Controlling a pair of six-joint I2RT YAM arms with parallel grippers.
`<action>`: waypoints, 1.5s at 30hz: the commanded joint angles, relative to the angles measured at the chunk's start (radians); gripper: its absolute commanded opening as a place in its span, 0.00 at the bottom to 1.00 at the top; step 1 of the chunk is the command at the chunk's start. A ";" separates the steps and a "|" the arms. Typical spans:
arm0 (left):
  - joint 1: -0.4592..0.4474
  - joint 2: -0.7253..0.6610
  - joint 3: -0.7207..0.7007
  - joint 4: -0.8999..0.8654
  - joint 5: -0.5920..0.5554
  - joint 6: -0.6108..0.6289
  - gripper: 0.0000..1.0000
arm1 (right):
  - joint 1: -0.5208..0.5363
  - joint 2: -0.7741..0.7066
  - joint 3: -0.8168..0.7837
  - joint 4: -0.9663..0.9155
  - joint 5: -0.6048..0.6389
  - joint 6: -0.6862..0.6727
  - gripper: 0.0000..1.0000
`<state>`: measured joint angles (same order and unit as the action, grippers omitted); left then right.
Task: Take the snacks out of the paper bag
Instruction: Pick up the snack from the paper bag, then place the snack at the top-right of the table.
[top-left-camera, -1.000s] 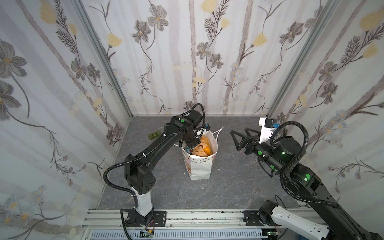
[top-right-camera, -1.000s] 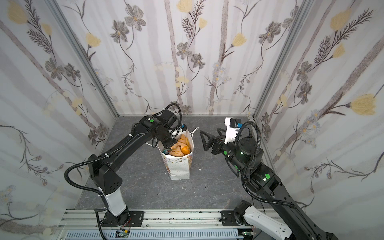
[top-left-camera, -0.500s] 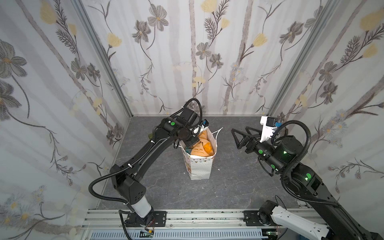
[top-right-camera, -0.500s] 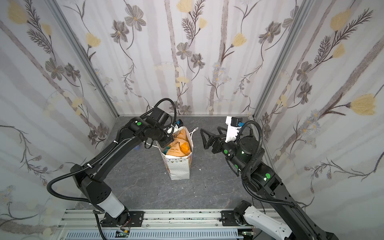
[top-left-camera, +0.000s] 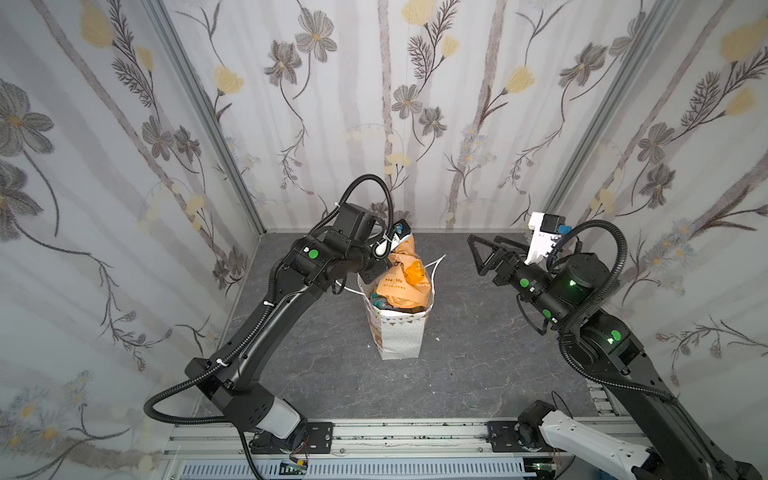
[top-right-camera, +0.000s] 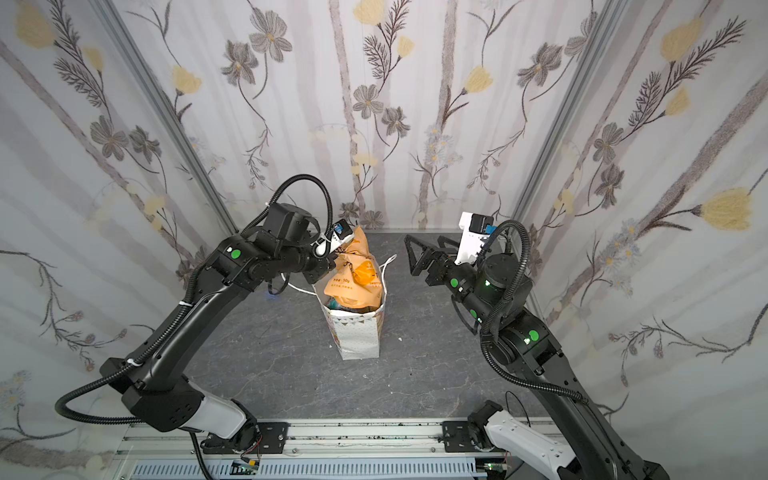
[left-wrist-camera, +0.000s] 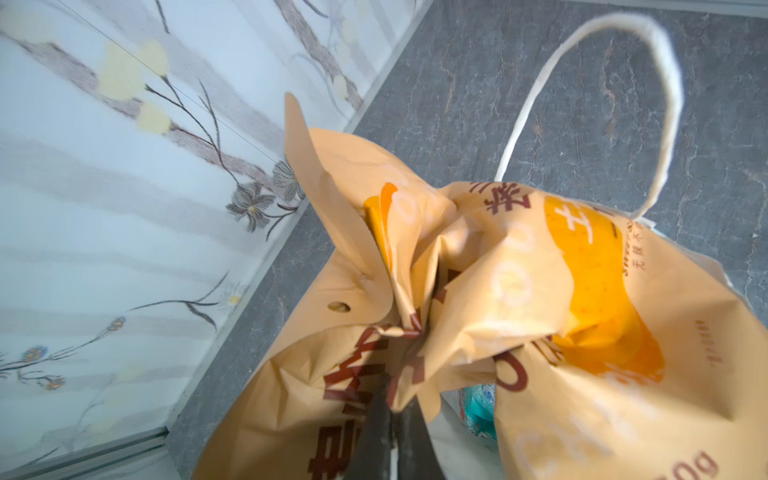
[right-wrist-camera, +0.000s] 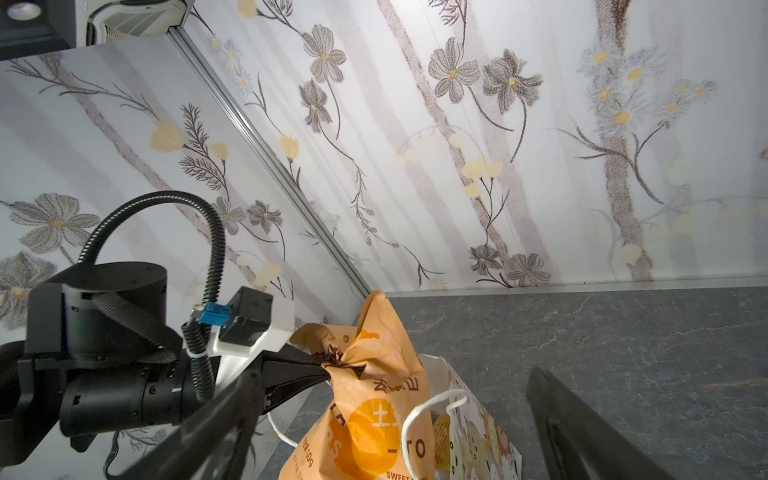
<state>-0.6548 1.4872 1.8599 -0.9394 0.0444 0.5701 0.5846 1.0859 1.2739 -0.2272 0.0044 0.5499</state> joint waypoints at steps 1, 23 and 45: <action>-0.003 -0.043 0.012 0.117 -0.001 0.028 0.00 | -0.018 0.019 0.030 0.016 -0.096 0.037 0.99; -0.019 -0.017 0.179 0.420 0.260 -0.065 0.00 | -0.024 0.108 -0.002 0.370 -0.476 0.191 0.89; -0.055 -0.046 0.103 0.516 0.281 -0.111 0.37 | -0.027 0.166 0.099 0.358 -0.396 0.204 0.06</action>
<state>-0.7082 1.4548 1.9717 -0.4660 0.2909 0.4698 0.5598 1.2446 1.3544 0.0883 -0.4309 0.7689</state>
